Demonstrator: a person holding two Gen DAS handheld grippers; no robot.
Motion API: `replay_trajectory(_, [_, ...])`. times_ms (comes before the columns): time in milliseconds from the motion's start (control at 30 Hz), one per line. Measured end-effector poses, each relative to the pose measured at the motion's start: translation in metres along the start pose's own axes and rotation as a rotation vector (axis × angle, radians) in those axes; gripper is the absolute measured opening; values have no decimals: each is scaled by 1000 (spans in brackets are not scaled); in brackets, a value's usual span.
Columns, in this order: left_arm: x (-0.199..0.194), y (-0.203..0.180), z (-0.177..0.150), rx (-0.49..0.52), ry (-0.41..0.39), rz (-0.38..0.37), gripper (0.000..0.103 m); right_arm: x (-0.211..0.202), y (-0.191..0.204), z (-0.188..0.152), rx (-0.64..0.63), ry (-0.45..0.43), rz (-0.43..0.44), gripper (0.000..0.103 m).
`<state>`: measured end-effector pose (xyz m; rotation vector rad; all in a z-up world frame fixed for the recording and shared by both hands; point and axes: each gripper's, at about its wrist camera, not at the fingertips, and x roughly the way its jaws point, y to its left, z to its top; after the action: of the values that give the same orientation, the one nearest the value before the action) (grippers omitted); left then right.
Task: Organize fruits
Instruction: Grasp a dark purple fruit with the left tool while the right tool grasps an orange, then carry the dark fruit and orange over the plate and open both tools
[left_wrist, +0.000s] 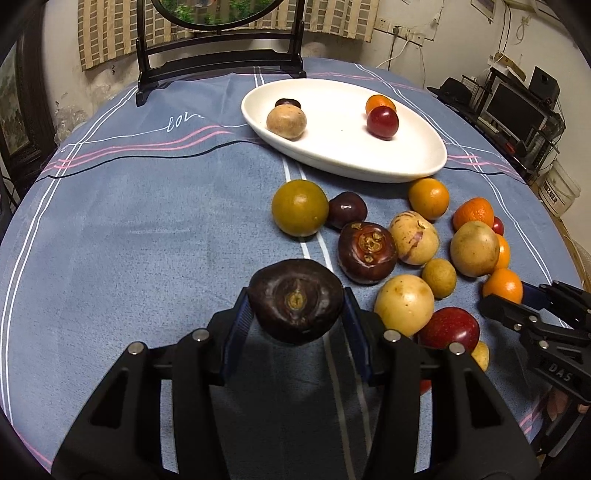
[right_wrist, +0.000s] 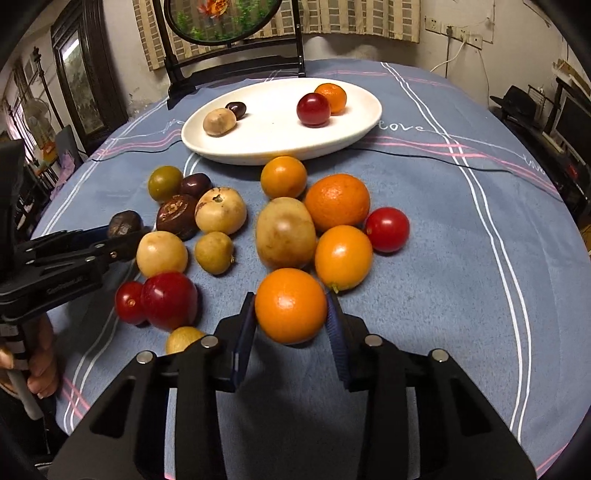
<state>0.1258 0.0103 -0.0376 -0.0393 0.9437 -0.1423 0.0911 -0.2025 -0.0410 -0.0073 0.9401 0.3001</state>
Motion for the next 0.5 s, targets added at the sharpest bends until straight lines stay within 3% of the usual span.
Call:
replay_trajectory(233, [-1, 7, 1, -30, 5, -11, 49, -22, -25, -10, 36, -51, 35, 38])
replay_trajectory(500, [-18, 6, 15, -4, -32, 29, 49, -48, -40, -2, 37, -131, 37, 38])
